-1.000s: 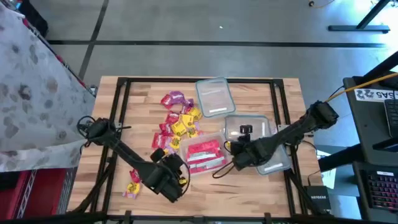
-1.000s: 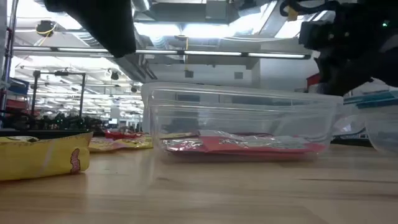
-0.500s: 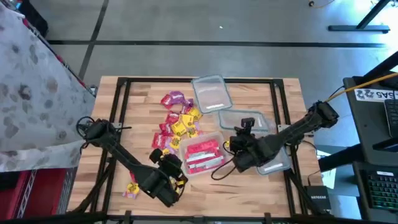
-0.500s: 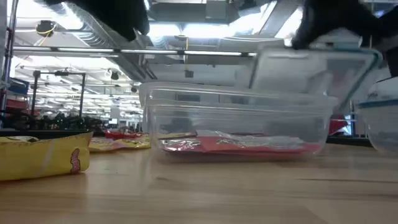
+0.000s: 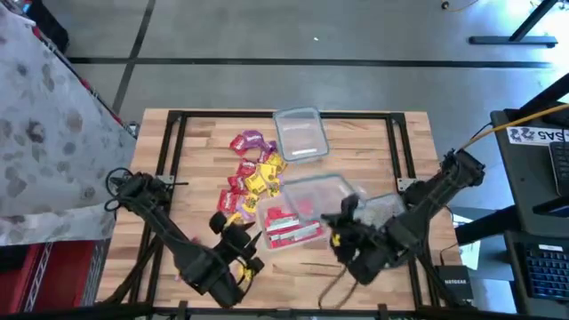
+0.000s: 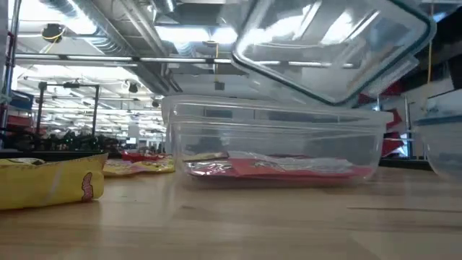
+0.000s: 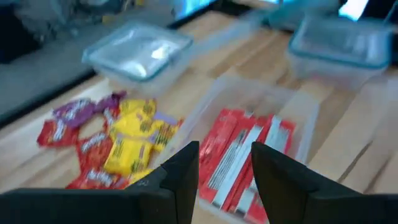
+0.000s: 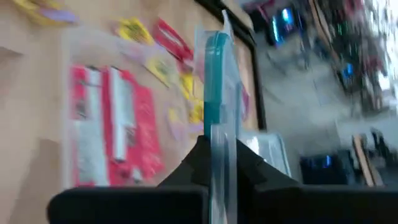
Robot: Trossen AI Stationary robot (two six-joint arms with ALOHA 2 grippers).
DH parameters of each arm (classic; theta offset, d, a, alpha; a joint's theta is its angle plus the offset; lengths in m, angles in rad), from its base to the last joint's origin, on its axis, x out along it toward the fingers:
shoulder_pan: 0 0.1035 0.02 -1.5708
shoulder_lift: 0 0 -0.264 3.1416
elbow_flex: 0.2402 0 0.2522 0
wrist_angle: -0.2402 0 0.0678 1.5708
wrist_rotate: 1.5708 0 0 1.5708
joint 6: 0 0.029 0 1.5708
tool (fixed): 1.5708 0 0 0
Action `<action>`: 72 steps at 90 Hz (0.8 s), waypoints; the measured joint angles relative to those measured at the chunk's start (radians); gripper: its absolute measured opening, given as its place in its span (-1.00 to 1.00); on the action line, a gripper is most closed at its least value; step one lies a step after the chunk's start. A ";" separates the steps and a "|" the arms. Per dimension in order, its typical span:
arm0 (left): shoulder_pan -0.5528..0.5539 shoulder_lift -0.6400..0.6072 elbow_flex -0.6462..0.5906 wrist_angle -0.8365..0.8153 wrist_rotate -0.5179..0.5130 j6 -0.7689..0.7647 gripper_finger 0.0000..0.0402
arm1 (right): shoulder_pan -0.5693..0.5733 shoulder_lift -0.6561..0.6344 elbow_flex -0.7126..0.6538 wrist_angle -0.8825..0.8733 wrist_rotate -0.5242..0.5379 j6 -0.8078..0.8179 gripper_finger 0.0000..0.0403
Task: Sort candy
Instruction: Close the top rectangular transparent food container
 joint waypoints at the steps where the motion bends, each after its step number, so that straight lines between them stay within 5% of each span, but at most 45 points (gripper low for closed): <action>1: -0.002 0.000 0.002 0.001 -0.008 0.003 -0.36 | 0.004 0.007 0.000 0.011 0.002 -0.005 -1.00; 26: -0.018 0.000 0.017 0.081 -0.106 0.047 -0.36 | 0.037 0.196 0.033 0.219 0.085 -0.101 -1.00; 49: 0.021 0.000 0.017 0.136 -0.108 0.116 -0.36 | -0.029 0.391 0.223 0.196 -0.017 -0.100 -1.00; 72: 0.051 0.000 0.017 0.136 -0.106 0.135 -0.36 | -0.076 0.507 0.299 0.122 0.007 -0.060 -1.00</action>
